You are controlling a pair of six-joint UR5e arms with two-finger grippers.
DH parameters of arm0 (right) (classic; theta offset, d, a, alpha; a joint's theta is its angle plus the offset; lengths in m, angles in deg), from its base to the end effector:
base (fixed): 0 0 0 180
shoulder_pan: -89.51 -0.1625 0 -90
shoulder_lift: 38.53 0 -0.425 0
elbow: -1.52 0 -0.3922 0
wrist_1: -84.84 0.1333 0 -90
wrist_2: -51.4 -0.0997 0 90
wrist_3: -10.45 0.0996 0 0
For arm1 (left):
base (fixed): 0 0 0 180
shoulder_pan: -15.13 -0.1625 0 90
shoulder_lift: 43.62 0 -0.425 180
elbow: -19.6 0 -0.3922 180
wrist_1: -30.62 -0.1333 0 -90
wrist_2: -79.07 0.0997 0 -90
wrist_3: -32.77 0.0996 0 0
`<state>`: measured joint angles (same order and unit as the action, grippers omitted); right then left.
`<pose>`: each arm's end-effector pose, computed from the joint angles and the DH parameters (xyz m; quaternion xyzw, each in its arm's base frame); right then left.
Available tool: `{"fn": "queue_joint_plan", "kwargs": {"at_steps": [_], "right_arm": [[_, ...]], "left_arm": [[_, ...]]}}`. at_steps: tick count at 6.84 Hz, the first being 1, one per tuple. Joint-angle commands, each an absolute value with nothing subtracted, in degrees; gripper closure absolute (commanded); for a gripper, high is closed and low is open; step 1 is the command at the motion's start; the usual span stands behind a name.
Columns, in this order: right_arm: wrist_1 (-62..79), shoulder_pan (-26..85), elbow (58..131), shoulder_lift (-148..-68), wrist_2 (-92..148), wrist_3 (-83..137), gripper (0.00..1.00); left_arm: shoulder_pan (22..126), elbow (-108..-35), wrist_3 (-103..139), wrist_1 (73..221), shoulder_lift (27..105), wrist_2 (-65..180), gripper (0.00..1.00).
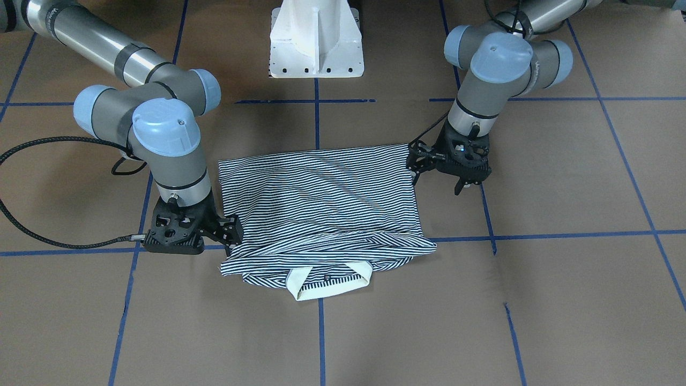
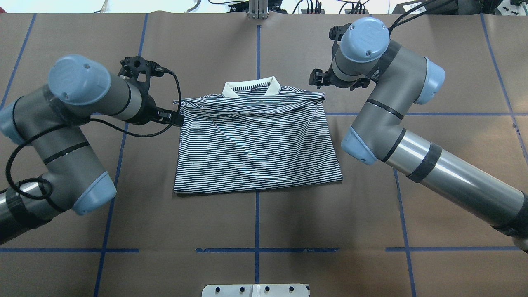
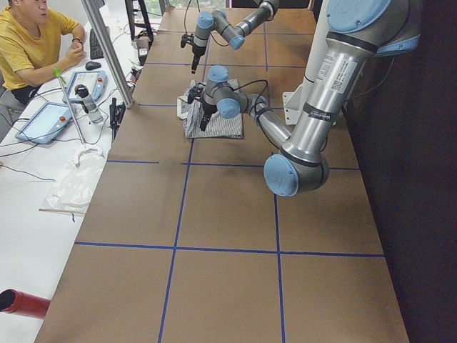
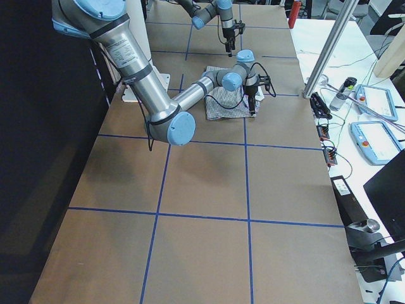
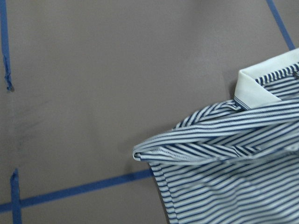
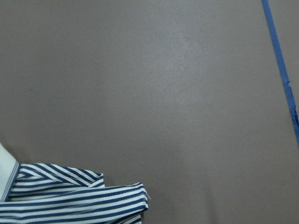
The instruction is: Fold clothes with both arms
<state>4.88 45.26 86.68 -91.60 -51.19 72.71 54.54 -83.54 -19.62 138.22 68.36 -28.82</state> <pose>-0.4427 -0.5871 0.2991 0.1272 -0.3492 0.0942 0.9236 0.4105 -0.4702 0.3091 0.1641 0.4300 0.0551 0.8861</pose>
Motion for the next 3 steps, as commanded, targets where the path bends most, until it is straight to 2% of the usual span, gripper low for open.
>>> {"fn": "queue_joint_plan", "kwargs": {"at_steps": [1,2,3], "right_arm": [[4.9,45.1,89.4,-93.2,-51.9,72.6,0.00],[4.9,45.1,89.5,-93.2,-51.9,72.8,0.00],[4.9,45.1,89.7,-93.3,-51.8,72.8,0.00]], "left_arm": [[48.1,-87.4,-31.3,140.3,63.1,-26.0,0.09],[44.4,-86.7,-38.3,143.2,61.8,-23.0,0.32],[42.3,-86.0,-41.8,143.7,61.8,-22.1,0.50]]}}
